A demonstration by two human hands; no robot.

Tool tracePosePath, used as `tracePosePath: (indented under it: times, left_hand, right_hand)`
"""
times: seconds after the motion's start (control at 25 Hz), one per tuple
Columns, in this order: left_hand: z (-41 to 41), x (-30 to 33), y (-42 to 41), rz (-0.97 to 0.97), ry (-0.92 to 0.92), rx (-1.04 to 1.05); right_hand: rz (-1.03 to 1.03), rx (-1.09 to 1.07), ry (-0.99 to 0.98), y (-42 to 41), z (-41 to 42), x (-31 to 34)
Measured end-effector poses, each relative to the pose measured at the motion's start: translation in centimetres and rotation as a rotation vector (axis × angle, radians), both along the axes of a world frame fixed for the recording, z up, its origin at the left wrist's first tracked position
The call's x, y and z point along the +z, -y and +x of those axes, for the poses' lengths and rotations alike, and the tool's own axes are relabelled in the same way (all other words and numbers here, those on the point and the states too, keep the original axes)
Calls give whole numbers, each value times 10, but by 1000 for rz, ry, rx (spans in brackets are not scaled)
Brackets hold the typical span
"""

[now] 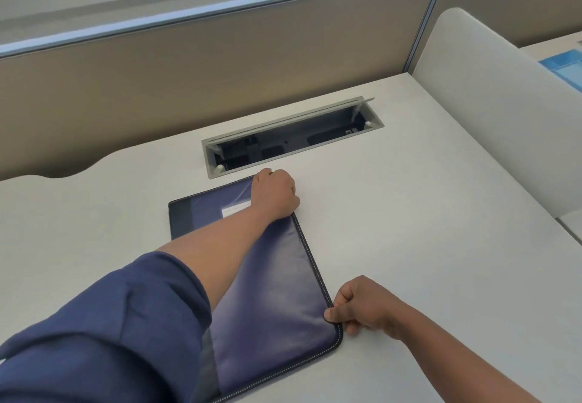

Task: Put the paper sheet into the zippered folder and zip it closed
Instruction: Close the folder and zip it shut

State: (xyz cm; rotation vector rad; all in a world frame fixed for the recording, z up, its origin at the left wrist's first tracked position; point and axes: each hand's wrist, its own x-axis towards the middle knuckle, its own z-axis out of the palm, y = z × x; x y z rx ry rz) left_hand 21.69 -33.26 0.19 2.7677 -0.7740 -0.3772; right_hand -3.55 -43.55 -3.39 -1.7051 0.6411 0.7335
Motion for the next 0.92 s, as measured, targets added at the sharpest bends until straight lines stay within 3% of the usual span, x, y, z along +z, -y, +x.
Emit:
tracePosePath:
  times: [0.12, 0.32, 0.44, 0.92]
  left_hand:
    - [8, -6, 4, 67, -63, -52]
    - [22, 4, 14, 281, -74, -241]
    - [19, 10, 22, 332, -89, -313]
    - [14, -2, 17, 175, -205, -568]
  right_hand:
    - [39, 94, -36, 7, 27, 12]
    - [-28, -146, 239, 2, 102, 18]
    - [-35, -199, 281, -3, 131, 13]
    - [47, -297, 285, -4, 131, -6]
